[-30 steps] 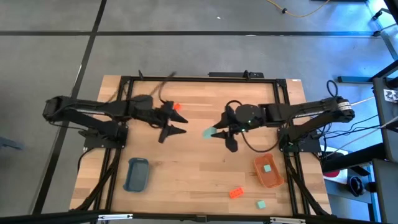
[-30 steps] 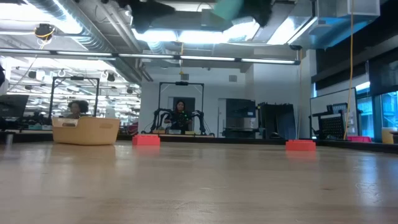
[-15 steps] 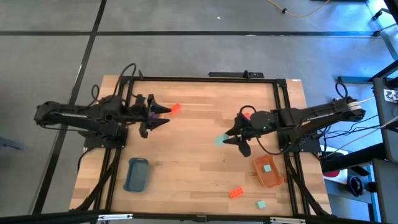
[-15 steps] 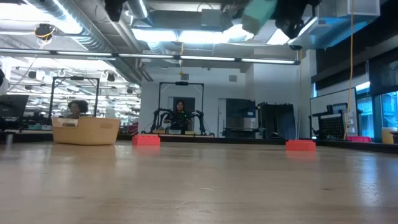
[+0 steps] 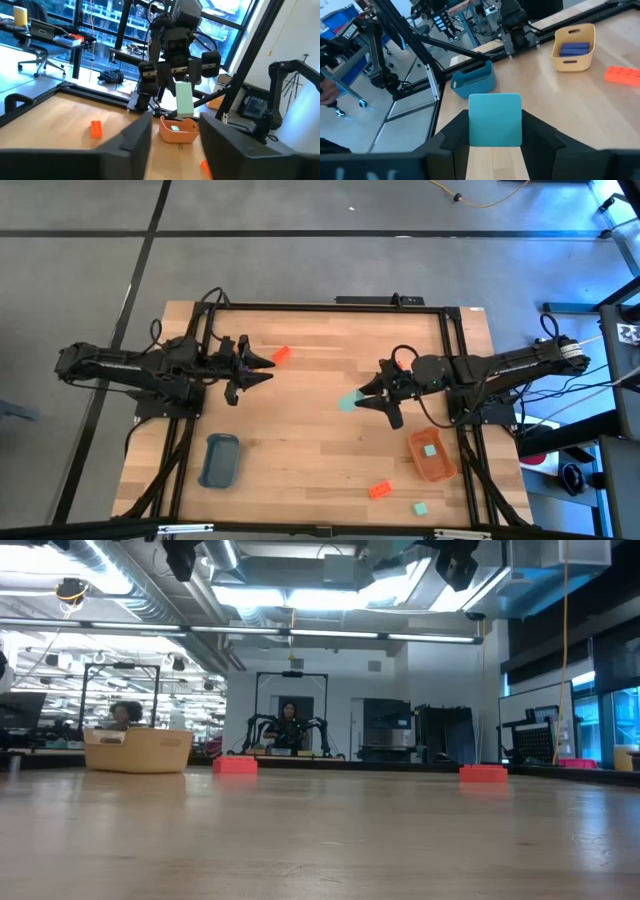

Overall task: Sort & place blocks by color
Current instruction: Put the top light blue wooden block into the orange bin, then put the top left orange game piece into the green bin

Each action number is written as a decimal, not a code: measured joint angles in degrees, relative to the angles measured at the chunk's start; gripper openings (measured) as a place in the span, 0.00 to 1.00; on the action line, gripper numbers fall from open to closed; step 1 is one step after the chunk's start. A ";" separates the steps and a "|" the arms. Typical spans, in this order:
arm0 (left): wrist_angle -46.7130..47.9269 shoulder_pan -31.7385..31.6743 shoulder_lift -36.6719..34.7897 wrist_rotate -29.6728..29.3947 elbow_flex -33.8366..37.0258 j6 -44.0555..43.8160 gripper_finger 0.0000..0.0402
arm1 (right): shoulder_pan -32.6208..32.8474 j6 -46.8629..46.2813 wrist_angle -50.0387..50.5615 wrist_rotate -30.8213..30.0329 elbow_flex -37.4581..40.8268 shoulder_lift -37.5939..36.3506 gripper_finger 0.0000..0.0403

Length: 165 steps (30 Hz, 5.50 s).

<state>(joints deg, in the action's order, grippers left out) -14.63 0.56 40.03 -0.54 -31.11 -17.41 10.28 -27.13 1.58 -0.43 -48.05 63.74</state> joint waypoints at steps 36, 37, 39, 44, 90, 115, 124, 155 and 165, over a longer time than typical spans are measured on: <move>3.46 -0.44 -3.48 -3.95 0.00 4.50 0.00 | 36.33 -56.95 42.63 6.19 8.63 3.12 0.34; 3.47 -0.44 -3.48 -4.30 0.00 4.49 0.00 | 36.33 -57.00 42.79 5.58 8.79 3.34 0.34; 3.45 -0.44 -3.48 -4.53 0.00 4.48 0.00 | 36.28 -56.96 43.82 4.59 8.92 3.59 0.34; 3.45 -0.44 -3.48 -5.03 0.00 4.49 0.00 | 36.30 -56.72 47.74 0.64 9.01 4.90 0.34; 3.45 -0.44 -3.48 -5.57 -0.02 3.98 0.00 | 15.99 -35.95 23.25 -17.73 1.49 -6.22 0.62; 3.45 -0.44 -3.45 -4.26 -0.02 -0.02 0.00 | -5.57 12.18 -12.48 -4.77 1.92 -2.47 0.50; 3.45 -0.43 -3.45 -3.20 -0.02 0.00 0.00 | -5.57 10.80 -12.44 0.88 1.88 -2.47 0.02; 41.78 -30.10 22.27 7.23 -24.13 3.00 0.48 | -5.57 9.11 -12.46 2.68 1.84 -2.47 0.00; 42.53 -31.78 27.88 6.08 -24.13 4.50 0.48 | -5.57 7.99 -12.44 3.13 1.84 -2.49 0.00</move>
<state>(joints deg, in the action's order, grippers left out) 27.89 -31.22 67.91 5.54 -55.24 -12.91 4.71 -19.14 -10.85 2.70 -46.22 61.25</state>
